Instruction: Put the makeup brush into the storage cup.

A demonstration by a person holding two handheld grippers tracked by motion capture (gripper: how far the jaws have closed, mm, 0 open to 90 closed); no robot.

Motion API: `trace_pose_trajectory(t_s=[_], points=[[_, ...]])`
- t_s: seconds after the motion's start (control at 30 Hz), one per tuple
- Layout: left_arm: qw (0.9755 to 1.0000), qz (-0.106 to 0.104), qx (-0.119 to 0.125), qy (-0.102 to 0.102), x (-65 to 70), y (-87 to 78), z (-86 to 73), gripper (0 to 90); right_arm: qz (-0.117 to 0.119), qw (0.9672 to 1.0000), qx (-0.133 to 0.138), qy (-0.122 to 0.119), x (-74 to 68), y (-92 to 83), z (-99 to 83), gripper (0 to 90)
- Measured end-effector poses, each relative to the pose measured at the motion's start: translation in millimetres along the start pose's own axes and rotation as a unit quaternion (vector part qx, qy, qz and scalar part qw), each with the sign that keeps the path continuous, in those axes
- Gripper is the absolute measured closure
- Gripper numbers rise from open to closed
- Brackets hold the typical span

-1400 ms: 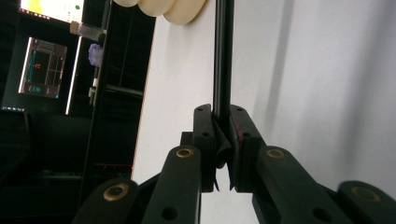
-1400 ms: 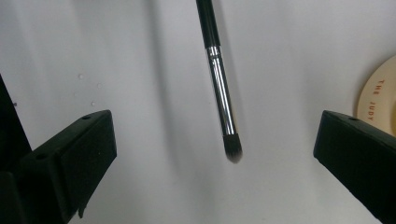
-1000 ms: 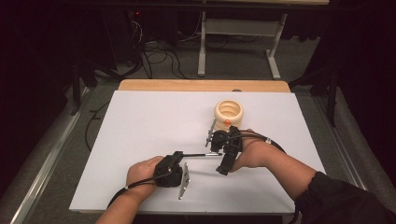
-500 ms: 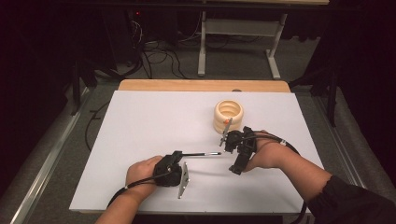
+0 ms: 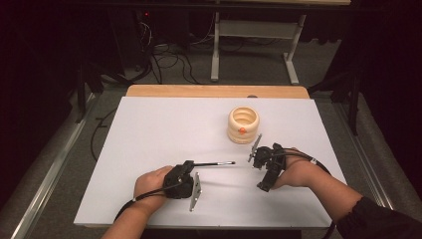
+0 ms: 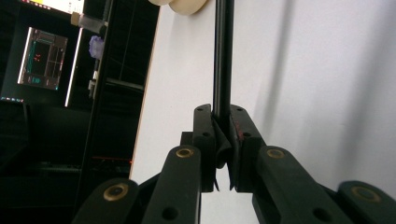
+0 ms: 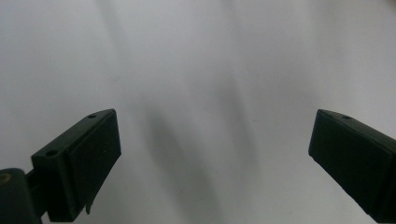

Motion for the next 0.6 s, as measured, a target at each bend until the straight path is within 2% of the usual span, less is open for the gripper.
trace_pose_trajectory(t_s=[0.1, 0.27, 0.4, 0.5, 0.6], points=[[1.0000, -0.003, -0.001, -0.007, -1.0, 1.3, -1.5, 83.6, 0.001, 0.9999, 0.010, 0.011, 1.7, 3.9, -2.3, 5.2], [0.9995, -0.011, -0.001, -0.031, -3.3, 4.3, -6.0, 83.5, -0.007, 0.9978, 0.053, 0.040, 6.5, 2.3, -3.0, 5.7], [0.9984, -0.021, 0.004, -0.052, -4.5, 5.0, -7.0, 83.5, -0.024, 0.9933, 0.094, 0.062, 10.3, -0.8, -1.9, 5.9], [0.9976, -0.030, 0.000, -0.063, -4.1, 7.0, -9.2, 83.6, -0.020, 0.9884, 0.129, 0.079, 10.4, -1.2, 0.8, 5.9], [0.9962, -0.038, -0.001, -0.079, -5.0, 8.8, -12.0, 83.5, -0.029, 0.9851, 0.146, 0.086, 10.8, 2.2, 3.3, 5.9]])
Point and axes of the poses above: each handheld gripper's, and its own axes: y roughly forward along the jaws, z roughly out of its top, x roughly to its right, the point moved 8 cm from there along y, roughly forward along the jaws, and after that the axes turned 14 degrees about -x, right-handed, at the moved point
